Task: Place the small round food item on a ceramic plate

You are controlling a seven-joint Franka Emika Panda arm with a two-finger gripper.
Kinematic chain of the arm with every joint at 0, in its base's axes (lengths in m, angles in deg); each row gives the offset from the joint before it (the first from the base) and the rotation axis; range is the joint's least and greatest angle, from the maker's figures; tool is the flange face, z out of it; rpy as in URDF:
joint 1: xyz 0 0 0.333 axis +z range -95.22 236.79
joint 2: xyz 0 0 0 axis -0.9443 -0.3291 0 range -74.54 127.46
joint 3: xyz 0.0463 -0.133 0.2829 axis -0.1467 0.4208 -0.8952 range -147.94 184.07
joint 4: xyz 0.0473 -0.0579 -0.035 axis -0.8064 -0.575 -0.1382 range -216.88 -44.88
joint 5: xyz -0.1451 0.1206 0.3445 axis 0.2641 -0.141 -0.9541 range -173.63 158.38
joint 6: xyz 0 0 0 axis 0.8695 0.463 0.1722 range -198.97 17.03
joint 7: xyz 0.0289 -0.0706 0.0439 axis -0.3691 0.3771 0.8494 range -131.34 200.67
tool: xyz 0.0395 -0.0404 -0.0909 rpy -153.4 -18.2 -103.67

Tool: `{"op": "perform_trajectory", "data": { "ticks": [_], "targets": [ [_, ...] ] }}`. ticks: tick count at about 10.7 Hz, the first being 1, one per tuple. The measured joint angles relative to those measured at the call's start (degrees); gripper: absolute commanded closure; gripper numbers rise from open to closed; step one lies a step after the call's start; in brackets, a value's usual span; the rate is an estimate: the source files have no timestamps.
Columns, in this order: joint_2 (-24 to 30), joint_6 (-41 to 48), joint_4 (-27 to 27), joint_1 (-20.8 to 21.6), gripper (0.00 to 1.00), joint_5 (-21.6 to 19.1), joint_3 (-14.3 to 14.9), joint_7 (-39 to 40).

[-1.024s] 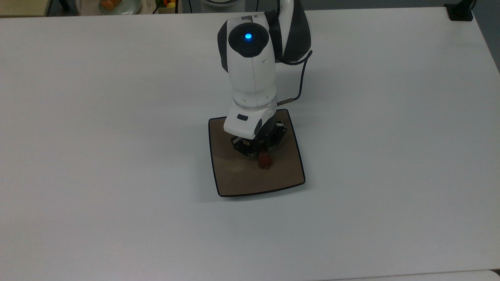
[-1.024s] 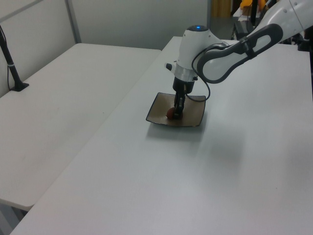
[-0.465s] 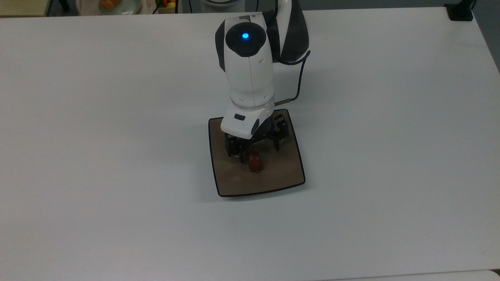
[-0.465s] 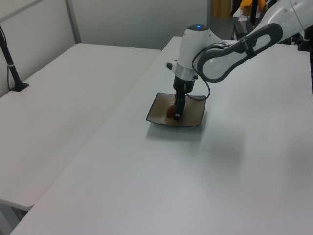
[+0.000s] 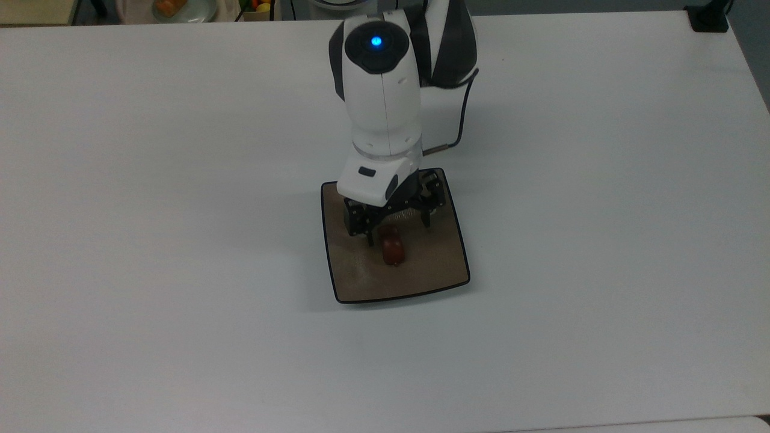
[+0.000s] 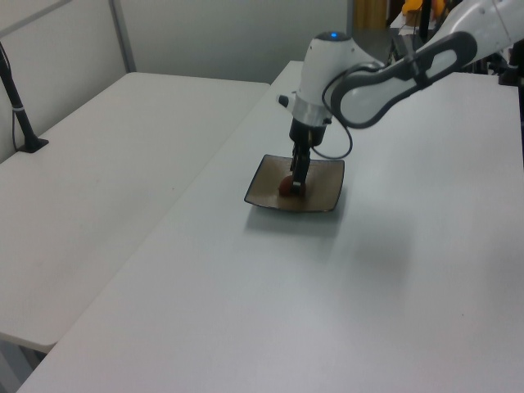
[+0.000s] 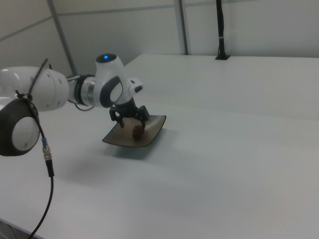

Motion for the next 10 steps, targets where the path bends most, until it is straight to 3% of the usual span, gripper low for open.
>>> {"op": "perform_trajectory", "data": {
  "ticks": [5, 10],
  "targets": [
    [18.6, 31.7, 2.6, -2.0, 0.0, -0.7, 3.3, -1.4],
    [31.2, 47.2, 1.4, -1.8, 0.0, -0.8, 6.5, -8.2]
  ]
}}
